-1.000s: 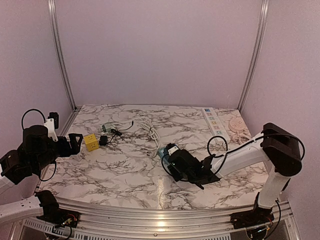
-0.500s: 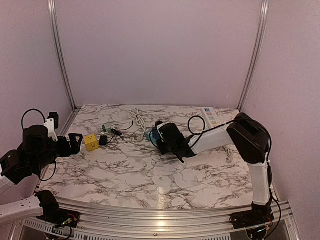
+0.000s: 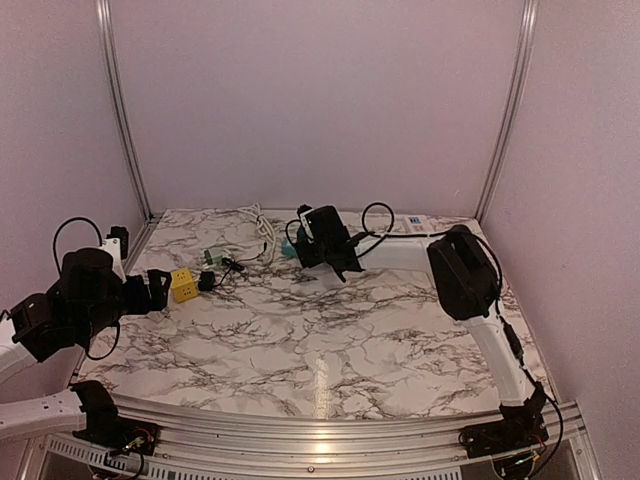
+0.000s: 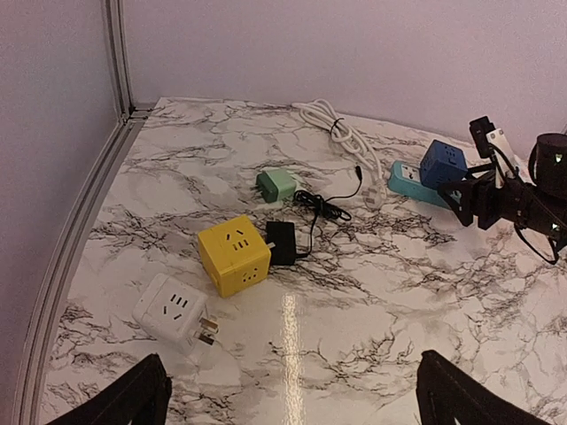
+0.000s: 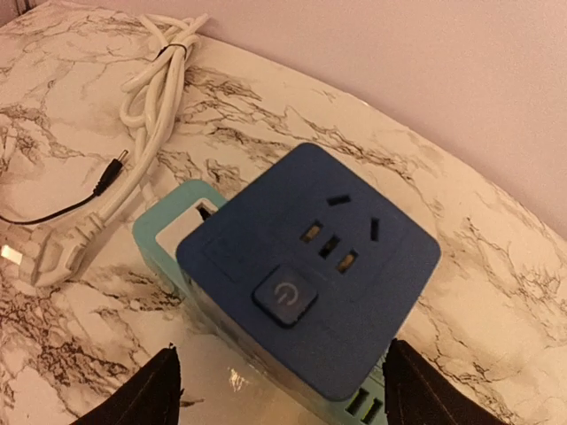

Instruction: Insert the plug

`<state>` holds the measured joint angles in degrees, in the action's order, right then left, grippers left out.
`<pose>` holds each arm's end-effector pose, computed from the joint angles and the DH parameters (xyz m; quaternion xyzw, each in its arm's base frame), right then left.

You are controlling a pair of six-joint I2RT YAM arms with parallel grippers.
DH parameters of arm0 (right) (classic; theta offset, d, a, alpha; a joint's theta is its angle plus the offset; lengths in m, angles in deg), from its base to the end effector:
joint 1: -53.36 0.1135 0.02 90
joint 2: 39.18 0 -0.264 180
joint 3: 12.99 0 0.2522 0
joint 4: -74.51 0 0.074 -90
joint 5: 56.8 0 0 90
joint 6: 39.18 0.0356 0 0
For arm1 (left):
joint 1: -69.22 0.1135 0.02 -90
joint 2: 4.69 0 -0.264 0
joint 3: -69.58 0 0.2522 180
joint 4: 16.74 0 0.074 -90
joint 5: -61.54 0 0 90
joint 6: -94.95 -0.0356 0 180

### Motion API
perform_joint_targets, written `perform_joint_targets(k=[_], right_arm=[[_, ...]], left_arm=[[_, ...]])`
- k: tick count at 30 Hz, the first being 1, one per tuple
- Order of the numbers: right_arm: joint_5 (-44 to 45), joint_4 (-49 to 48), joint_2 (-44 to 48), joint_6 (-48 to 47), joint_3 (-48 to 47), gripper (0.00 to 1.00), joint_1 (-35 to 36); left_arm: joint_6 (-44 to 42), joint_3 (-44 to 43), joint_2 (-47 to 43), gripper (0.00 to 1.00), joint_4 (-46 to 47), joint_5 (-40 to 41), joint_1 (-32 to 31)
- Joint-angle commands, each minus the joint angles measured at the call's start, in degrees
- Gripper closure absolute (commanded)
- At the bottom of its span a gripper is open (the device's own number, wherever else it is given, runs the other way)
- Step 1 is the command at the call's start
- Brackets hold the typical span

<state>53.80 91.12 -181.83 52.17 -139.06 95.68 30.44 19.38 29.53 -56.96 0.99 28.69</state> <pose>0.4235 0.3687 0.1429 -0.2232 0.8405 0.0281 0.4930 0.1177 -0.0776 0.2883 -0.0305 0.8233 -0.1070 0.5566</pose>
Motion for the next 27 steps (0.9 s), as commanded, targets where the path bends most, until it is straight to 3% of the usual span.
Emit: perform_joint_targets(k=[1,7,12,17,21,27], right_arm=[[-4.87,0.02,14.05,-1.16,8.79,0.22,0.5],[-7.29,-1.65,32.28,-1.16,23.92,0.17,0.62],[-5.72,-2.3,46.07,-0.3,38.57,0.16,1.81],[-2.19,-3.57,59.31,1.31,50.7,0.16,5.62],[0.28,-0.81,67.43,3.61,55.99,0.18,9.51],[3.29,3.39,74.9,6.04,59.11,0.19,14.2]], left_arm=[[-0.08,-2.47,4.2,0.01,0.53,2.49,0.19],[0.14,-12.84,20.53,0.01,5.01,0.37,1.96],[1.12,-23.43,38.9,0.01,8.21,-12.3,11.55],[1.22,-34.91,57.88,0.01,9.93,-19.05,19.16],[1.8,-48.44,71.89,0.05,7.26,-24.12,22.52],[0.29,-61.88,84.93,0.11,4.75,-21.94,24.01]])
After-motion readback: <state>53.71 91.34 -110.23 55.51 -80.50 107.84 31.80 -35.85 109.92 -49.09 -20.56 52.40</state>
